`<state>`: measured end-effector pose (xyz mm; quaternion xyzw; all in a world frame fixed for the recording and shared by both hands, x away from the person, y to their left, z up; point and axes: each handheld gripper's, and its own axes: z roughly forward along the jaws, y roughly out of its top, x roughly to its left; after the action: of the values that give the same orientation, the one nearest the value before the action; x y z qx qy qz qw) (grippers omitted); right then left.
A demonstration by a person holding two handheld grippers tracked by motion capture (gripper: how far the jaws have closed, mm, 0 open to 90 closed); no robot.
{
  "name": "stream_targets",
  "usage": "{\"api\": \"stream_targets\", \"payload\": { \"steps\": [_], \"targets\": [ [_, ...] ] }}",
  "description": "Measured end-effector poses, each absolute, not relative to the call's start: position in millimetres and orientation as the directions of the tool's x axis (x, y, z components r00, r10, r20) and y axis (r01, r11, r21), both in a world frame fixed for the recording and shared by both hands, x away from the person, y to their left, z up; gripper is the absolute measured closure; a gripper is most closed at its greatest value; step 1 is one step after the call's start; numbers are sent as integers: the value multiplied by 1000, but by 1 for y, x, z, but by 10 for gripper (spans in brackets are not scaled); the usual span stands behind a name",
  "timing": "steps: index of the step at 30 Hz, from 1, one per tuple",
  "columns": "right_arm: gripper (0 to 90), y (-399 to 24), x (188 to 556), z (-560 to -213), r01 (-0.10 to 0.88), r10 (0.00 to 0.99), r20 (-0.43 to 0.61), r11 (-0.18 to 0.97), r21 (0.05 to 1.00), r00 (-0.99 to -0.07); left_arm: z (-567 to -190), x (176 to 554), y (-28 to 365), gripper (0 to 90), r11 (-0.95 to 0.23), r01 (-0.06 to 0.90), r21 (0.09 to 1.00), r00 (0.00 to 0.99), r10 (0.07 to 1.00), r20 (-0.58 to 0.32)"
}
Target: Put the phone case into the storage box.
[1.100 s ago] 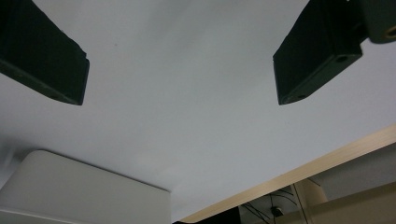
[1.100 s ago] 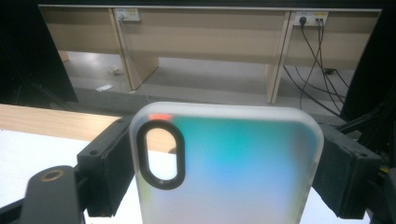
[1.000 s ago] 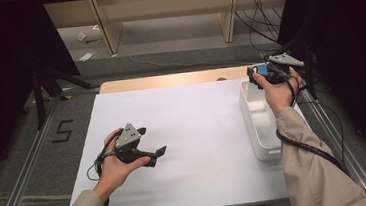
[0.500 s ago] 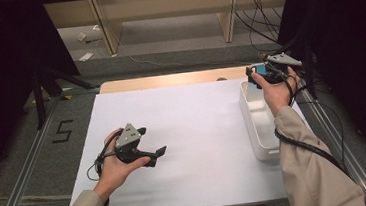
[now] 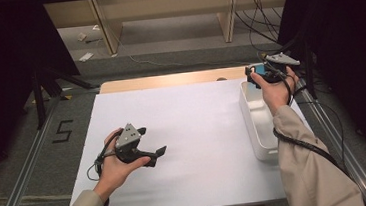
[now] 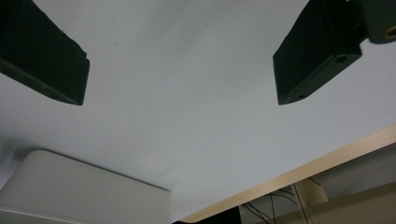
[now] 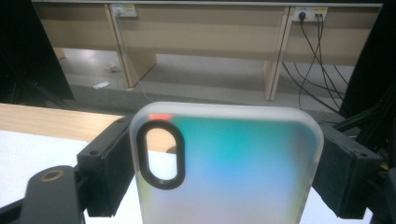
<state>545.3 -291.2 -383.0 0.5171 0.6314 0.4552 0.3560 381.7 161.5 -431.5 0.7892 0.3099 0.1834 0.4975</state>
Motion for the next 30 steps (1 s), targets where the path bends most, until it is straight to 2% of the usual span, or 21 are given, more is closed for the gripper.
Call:
{"api": "stream_targets", "payload": {
  "steps": [30],
  "targets": [
    [182, -289, 552, -388, 342, 978, 17, 56, 938, -207, -432, 382, 161, 29, -312, 308, 899, 741, 672, -20]
  ]
}}
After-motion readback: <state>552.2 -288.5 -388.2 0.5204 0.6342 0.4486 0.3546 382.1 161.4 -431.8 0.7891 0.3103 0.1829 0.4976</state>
